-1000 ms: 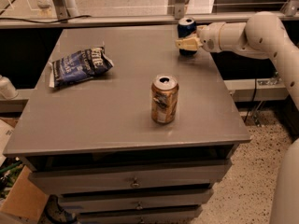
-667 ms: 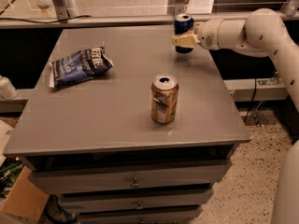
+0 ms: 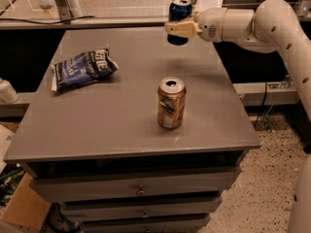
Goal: Pick pepsi can
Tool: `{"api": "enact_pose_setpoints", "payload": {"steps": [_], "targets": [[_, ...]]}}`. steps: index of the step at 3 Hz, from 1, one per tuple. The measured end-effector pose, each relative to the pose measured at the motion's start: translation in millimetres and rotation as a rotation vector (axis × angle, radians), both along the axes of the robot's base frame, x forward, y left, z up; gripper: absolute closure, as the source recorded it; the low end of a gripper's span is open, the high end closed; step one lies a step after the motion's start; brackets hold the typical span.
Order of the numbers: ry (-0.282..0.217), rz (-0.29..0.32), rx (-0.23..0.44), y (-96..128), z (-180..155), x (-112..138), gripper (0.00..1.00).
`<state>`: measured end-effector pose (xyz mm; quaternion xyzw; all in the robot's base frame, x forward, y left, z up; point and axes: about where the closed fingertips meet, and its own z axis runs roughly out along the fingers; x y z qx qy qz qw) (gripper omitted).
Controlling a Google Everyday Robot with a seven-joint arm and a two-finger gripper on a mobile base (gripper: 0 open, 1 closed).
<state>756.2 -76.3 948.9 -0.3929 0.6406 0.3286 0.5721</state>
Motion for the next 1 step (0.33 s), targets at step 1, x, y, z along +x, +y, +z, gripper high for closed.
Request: {"api": "enact_pose_setpoints", "payload": {"steps": [1], "targets": [[0.000,0.000,0.000,0.1,0.0,0.0,1.00]]}}
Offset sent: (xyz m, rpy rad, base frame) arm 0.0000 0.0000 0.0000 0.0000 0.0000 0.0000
